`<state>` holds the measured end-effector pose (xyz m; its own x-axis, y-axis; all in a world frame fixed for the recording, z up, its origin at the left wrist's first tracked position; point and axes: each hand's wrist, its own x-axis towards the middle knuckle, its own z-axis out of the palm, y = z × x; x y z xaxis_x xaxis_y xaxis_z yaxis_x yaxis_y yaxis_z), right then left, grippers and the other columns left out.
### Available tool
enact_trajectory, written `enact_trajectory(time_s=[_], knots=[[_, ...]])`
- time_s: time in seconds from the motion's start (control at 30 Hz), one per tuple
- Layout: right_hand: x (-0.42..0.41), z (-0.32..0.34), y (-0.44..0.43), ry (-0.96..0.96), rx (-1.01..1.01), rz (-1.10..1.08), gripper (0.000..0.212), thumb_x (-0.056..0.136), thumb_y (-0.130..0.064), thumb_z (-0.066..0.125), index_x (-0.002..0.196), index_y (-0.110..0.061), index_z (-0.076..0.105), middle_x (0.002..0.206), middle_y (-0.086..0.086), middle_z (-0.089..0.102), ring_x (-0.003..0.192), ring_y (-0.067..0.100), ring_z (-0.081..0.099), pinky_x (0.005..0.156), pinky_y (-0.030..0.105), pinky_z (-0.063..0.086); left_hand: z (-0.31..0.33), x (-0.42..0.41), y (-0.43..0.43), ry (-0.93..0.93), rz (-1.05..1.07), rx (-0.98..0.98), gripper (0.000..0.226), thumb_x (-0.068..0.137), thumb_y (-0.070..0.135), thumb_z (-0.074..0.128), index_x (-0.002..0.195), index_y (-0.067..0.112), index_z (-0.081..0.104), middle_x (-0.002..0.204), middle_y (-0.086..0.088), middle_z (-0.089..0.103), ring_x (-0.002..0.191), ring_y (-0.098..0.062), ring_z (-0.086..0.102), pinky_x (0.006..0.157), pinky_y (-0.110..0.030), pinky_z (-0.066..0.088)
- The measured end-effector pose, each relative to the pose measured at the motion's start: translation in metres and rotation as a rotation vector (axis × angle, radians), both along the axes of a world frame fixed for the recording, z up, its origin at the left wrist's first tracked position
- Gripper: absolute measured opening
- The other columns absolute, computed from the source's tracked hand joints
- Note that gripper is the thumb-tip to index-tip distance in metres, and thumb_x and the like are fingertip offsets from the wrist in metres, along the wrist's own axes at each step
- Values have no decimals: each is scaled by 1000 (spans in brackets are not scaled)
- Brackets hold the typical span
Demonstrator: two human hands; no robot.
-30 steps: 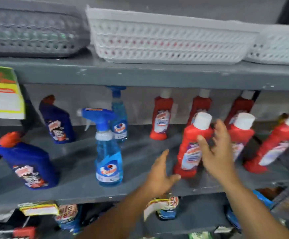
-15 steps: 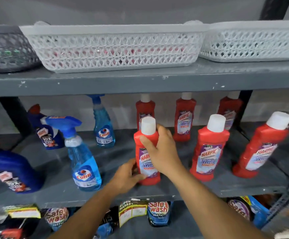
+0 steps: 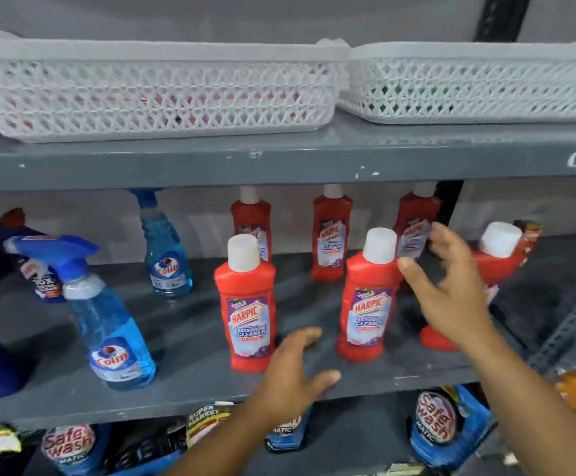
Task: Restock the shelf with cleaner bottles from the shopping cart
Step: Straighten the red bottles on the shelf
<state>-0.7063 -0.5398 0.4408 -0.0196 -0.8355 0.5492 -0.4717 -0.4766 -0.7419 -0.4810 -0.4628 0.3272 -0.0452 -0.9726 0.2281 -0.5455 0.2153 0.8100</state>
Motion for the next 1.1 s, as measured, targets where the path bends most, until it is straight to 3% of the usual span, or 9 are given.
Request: enact_trajectory(time_s=[0.13,0.27,0.6,0.7,0.8,0.87,0.93,1.0,1.1], knots=[[3,-8,-20,-23,268,285,62,78,-61,62,135,-38,47,133,-12,61,121,8,58,98,28,48,20,-42,-57,179,-72,111,74,72,22,80,134,24,40,121,17,54,104,12,54,97,-17,46],[10,-16,-23,-112,354,349,34,78,-62,60,110,-55,58,114,-19,71,106,8,68,84,26,56,13,-40,-74,199,-110,147,59,70,21,82,120,29,52,118,5,65,107,-9,64,100,-43,52],[17,-17,-11,-146,351,537,63,83,-50,58,140,-29,40,133,-9,59,114,0,62,93,23,53,10,-30,-64,320,-140,177,57,72,13,81,110,39,47,124,0,64,107,-5,63,98,-37,53],[-4,-13,-1,-232,171,419,56,86,-37,64,137,-30,43,123,-14,60,106,-9,62,85,10,49,5,-34,-40,228,136,15,52,68,19,84,96,34,44,102,0,65,90,-6,62,82,-31,55],[-52,-5,4,-186,-276,-24,21,88,-34,64,108,-40,62,100,-19,67,97,-3,64,87,14,47,-10,-50,3,0,213,-282,39,74,40,73,73,41,34,67,15,43,62,1,40,60,-13,35],[-85,-1,-9,-21,-445,-322,19,88,-37,62,103,-27,67,104,-7,63,103,11,60,95,27,46,-13,-79,6,-50,-19,-315,26,79,42,68,84,38,42,78,16,49,73,4,43,68,-11,36],[-107,1,-29,30,-264,-415,39,85,-39,64,118,-18,60,120,8,59,116,21,53,102,42,42,-2,-119,-15,-24,-149,-214,42,81,39,68,116,28,47,113,4,56,105,-2,50,93,-19,41],[-112,7,-42,-74,27,-230,62,86,-38,66,140,-21,41,140,9,50,128,21,49,107,44,41,16,-157,-50,76,-159,15,78,81,36,70,142,13,29,146,-5,40,134,-14,38,113,-34,33],[-111,6,-55,-166,198,-2,53,91,-37,60,140,-26,43,131,-1,60,113,5,60,91,31,50,31,-189,-95,192,-145,213,82,78,27,74,144,14,27,147,-5,44,134,-21,43,112,-37,37]])
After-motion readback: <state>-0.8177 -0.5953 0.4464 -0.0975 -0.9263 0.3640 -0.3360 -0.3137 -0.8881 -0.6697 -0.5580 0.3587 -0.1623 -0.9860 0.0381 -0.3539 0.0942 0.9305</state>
